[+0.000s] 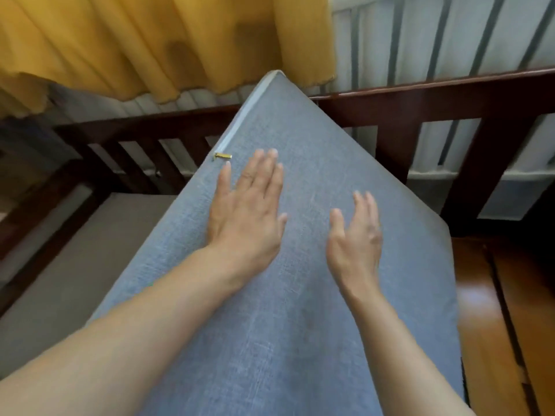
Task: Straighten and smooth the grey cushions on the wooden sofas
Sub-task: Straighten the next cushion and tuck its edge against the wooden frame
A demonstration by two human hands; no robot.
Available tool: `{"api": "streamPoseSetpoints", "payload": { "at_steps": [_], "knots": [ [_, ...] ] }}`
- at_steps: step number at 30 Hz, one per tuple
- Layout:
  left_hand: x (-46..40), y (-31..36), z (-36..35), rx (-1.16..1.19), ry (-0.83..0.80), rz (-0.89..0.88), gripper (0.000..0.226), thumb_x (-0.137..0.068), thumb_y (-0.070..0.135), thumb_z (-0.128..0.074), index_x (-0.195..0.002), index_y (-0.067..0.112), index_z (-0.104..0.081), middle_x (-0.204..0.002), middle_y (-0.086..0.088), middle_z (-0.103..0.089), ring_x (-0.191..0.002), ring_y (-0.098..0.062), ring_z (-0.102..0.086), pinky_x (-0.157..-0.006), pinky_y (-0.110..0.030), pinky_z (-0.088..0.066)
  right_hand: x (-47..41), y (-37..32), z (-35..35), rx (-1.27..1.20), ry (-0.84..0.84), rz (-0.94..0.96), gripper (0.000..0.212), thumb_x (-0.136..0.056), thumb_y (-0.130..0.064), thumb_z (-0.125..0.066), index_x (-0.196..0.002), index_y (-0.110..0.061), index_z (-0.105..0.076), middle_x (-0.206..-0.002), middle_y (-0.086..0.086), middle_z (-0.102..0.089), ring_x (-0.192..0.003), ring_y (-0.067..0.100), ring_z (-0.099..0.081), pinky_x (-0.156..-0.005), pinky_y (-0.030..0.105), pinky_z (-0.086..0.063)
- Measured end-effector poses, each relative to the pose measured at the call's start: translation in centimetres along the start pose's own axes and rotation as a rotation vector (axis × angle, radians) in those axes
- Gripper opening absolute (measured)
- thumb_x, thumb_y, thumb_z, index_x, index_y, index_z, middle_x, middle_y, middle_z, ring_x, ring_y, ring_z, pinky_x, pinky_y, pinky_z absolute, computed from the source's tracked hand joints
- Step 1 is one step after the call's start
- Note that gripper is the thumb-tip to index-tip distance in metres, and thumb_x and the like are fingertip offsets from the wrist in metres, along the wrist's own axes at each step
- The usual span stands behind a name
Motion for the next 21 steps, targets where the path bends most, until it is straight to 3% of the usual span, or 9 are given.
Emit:
{"api": "streamPoseSetpoints", "payload": {
  "at_steps": [1,2,4,6,8,11,14,18,21],
  "knots": [
    [0.9,-1.9,0.0,0.015,0.087,0.039,0.067,-0.097,0.045,-0.018,-0.150,0.015,0.011,-0.158,-0.001,0.018,-0.145,-0.016,0.015,-0.113,-0.047,0.009,0.7,-2.2,-0.2,-0.064,0.084,0.051,0.058,-0.094,-0.037,-0.038,-0.146,-0.013,-0.033,-0.156,0.004,-0.022,-0.144,0.018,-0.017,-0.118,0.035,-0.008],
    [1.9,-3.4,-0.8,-0.025,0.060,0.057,0.066,-0.097,0.046,-0.016,-0.150,0.017,0.010,-0.158,-0.001,0.017,-0.146,-0.016,0.014,-0.113,-0.047,0.007,2.2,-4.4,-1.9,-0.068,0.039,0.137,0.062,-0.091,-0.042,-0.032,-0.148,-0.018,-0.029,-0.157,0.000,-0.018,-0.145,0.016,-0.013,-0.118,0.037,-0.005],
    [3.6,-5.0,-3.6,-0.097,-0.176,0.063,0.066,-0.098,0.048,-0.013,-0.151,0.017,0.011,-0.157,-0.001,0.021,-0.145,-0.015,0.017,-0.114,-0.049,0.004,6.3,-6.6,-7.5,0.104,-0.274,0.327,0.072,-0.084,-0.053,-0.015,-0.151,-0.027,-0.019,-0.159,-0.006,-0.008,-0.146,0.013,-0.001,-0.118,0.045,0.000],
    [3.1,-4.8,-4.1,-0.040,-0.237,0.061,0.066,-0.100,0.048,-0.016,-0.151,0.016,0.013,-0.157,0.000,0.021,-0.144,-0.014,0.018,-0.115,-0.048,0.005,6.8,-5.6,-9.7,0.212,-0.426,0.326,0.075,-0.082,-0.056,-0.007,-0.151,-0.029,-0.013,-0.160,-0.007,-0.002,-0.146,0.012,0.004,-0.118,0.044,0.001],
    [3.2,-3.9,-2.4,0.054,-0.171,0.049,0.068,-0.100,0.047,-0.022,-0.151,0.017,0.012,-0.158,0.001,0.019,-0.145,-0.014,0.017,-0.115,-0.047,0.005,5.9,-4.4,-7.8,0.153,-0.419,0.323,0.069,-0.089,-0.052,-0.020,-0.151,-0.023,-0.016,-0.159,-0.004,-0.006,-0.146,0.013,0.000,-0.119,0.038,-0.002],
    [7.0,-3.1,-0.8,0.114,-0.122,0.026,0.070,-0.099,0.045,-0.026,-0.151,0.016,0.011,-0.158,0.000,0.018,-0.145,-0.014,0.017,-0.115,-0.046,0.006,8.0,-2.8,-4.1,0.109,-0.501,0.237,0.058,-0.099,-0.029,-0.044,-0.149,-0.010,-0.023,-0.158,0.006,-0.013,-0.146,0.017,-0.009,-0.117,0.026,-0.002],
    [11.8,-2.7,-0.9,0.193,-0.149,0.006,0.070,-0.098,0.042,-0.030,-0.152,0.016,0.007,-0.158,0.001,0.017,-0.145,-0.013,0.015,-0.114,-0.043,0.008,12.6,-3.9,-0.8,0.050,-0.417,0.201,0.056,-0.097,-0.020,-0.048,-0.147,-0.008,-0.027,-0.157,0.009,-0.017,-0.145,0.020,-0.013,-0.117,0.027,-0.005],
    [15.8,-2.4,2.1,0.241,0.158,-0.070,0.066,-0.090,0.036,-0.036,-0.149,0.009,-0.025,-0.158,-0.006,-0.018,-0.145,-0.019,-0.014,-0.111,-0.044,-0.001,15.6,-6.7,4.7,-0.094,-0.072,0.207,0.056,-0.091,-0.023,-0.046,-0.144,-0.008,-0.036,-0.154,0.009,-0.026,-0.143,0.018,-0.022,-0.118,0.038,-0.016],
    [18.5,-1.5,-0.5,0.191,0.102,-0.110,0.068,-0.086,0.038,-0.033,-0.148,0.009,-0.030,-0.157,-0.002,-0.015,-0.144,-0.020,-0.016,-0.111,-0.045,-0.005,19.5,-4.1,4.3,-0.108,0.121,0.135,0.055,-0.092,-0.024,-0.043,-0.145,-0.010,-0.034,-0.155,0.004,-0.024,-0.143,0.017,-0.021,-0.116,0.045,-0.018]
  ]
}}
Point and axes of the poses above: each hand's wrist, its own x-axis away from the middle knuckle, its own z-axis out of the back of the hand, y = z × x, the point moved 6 cm from there along -x, towards the middle knuckle
